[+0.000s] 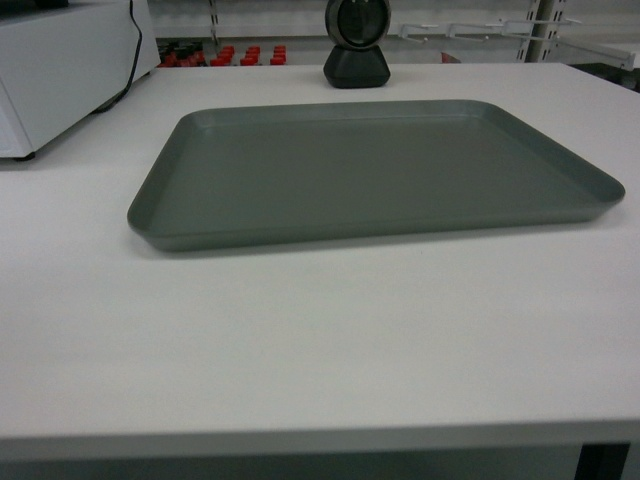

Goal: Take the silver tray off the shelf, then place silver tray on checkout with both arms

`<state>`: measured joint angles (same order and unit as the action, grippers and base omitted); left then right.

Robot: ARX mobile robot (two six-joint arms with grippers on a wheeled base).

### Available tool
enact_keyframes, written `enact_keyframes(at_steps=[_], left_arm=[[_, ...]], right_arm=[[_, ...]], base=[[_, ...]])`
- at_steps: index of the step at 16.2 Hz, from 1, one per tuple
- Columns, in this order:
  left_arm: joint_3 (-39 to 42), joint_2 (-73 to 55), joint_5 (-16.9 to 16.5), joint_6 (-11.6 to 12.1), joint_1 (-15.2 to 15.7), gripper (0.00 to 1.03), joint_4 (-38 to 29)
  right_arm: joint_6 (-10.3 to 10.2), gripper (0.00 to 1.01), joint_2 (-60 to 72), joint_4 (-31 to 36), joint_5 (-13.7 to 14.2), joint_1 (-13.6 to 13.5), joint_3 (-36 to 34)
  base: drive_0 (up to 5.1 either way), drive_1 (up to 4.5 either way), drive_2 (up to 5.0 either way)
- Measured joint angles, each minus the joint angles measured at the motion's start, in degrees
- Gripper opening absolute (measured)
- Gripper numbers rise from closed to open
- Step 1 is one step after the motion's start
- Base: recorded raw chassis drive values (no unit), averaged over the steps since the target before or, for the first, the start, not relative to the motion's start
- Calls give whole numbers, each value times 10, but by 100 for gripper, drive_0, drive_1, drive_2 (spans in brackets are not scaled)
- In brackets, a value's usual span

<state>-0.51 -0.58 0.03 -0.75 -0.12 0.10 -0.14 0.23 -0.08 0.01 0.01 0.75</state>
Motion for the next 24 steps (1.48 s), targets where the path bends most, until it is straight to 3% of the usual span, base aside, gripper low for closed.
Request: enact_keyframes(at_steps=[9, 24], left_arm=[[0, 0, 0, 0, 0, 98, 4], [0, 0, 0, 0, 0, 98, 0]], right_arm=[[0, 98, 1, -4, 0, 0, 0], [0, 98, 0, 0, 0, 0, 0]], base=[[0, -424, 425], [0, 0, 0]])
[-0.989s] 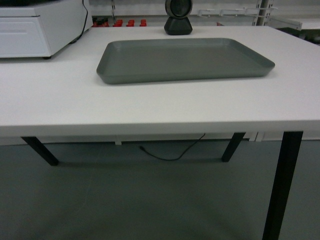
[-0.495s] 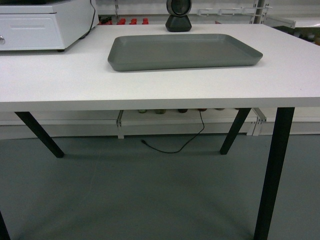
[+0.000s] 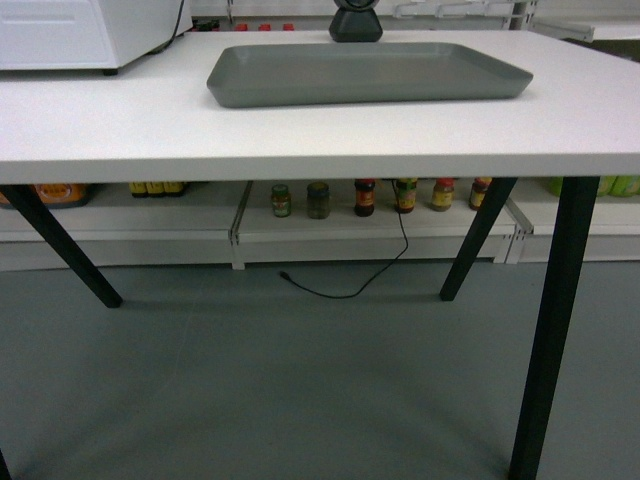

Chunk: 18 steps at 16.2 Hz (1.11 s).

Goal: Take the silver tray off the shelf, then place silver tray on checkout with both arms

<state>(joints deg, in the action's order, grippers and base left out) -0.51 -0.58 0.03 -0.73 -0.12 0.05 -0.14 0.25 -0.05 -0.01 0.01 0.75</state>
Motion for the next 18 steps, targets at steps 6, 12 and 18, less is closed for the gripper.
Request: enact_keyframes(at_steps=[6, 12, 18], left_arm=[[0, 0, 0, 1, 0, 98, 1], [0, 0, 0, 1, 0, 98, 3], [0, 0, 0, 2, 0, 98, 2]], right_arm=[[0, 98, 0, -2, 0, 0, 0], [1, 98, 0, -3, 0, 0, 0], [1, 98, 0, -2, 0, 0, 0]], base=[[0, 0, 0], [0, 0, 0], [0, 0, 0]])
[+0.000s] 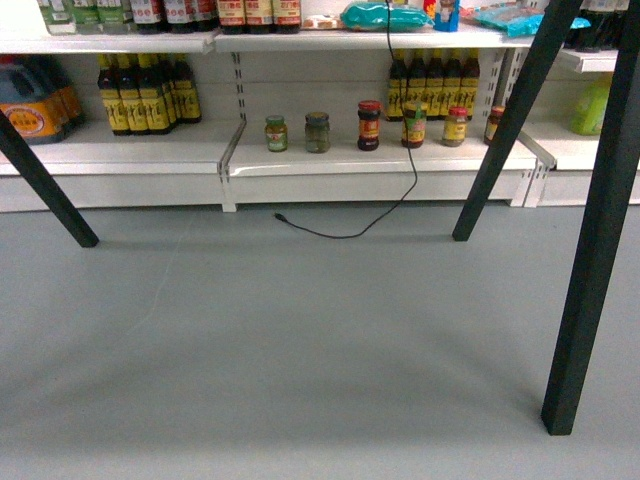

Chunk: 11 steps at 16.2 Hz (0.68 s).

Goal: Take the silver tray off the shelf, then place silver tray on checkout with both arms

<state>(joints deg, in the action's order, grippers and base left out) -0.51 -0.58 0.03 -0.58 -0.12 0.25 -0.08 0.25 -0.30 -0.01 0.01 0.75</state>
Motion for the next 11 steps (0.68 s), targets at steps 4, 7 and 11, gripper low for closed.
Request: enact_keyframes(at_steps=[4, 7, 11], left_arm=[[0, 0, 0, 0, 0, 98, 0], [0, 0, 0, 0, 0, 98, 0], [0, 0, 0, 0, 0, 98, 0]], right_arm=[[0, 98, 0, 0, 0, 0, 0], [0, 98, 0, 0, 0, 0, 0], [0, 98, 0, 0, 0, 0, 0]], base=[[0, 0, 0], [0, 0, 0], [0, 0, 0]])
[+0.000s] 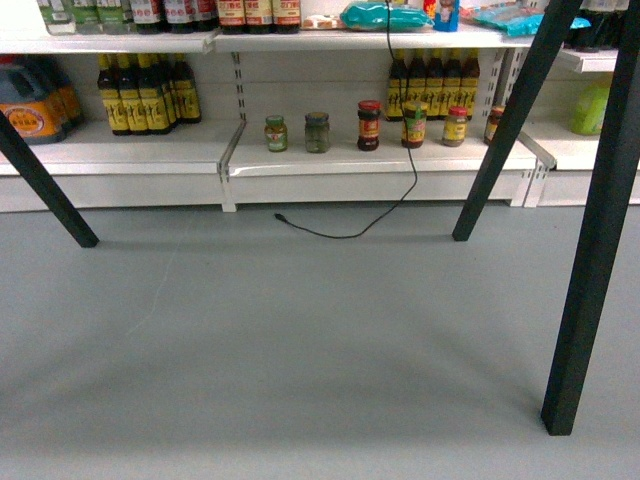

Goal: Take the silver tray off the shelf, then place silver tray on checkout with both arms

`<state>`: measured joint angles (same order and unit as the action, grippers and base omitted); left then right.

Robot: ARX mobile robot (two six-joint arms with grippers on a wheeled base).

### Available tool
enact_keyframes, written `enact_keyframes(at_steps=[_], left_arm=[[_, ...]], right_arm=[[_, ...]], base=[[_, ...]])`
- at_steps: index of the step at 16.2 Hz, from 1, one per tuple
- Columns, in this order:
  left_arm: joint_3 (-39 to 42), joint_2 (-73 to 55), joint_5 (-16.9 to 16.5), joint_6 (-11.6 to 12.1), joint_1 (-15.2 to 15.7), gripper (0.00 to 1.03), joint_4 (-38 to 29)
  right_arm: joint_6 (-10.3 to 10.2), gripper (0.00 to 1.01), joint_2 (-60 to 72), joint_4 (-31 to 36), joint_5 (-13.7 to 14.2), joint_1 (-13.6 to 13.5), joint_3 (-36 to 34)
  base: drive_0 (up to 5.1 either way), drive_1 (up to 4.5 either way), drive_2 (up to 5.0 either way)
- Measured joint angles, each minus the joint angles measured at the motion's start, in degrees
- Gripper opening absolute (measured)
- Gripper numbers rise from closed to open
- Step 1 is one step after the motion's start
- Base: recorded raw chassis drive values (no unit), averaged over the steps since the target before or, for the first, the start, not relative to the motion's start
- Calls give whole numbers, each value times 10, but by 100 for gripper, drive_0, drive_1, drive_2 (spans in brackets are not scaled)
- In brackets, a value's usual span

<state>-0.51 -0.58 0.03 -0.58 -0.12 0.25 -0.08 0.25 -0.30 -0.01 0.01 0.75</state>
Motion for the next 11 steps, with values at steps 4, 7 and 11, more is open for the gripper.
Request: enact_keyframes(at_steps=[4, 7, 11], left_arm=[[0, 0, 0, 0, 0, 98, 0], [0, 0, 0, 0, 0, 98, 0], [0, 0, 0, 0, 0, 98, 0]], right_arm=[[0, 98, 0, 0, 0, 0, 0], [0, 98, 0, 0, 0, 0, 0], [0, 98, 0, 0, 0, 0, 0]], base=[[0, 0, 0], [0, 0, 0], [0, 0, 0]])
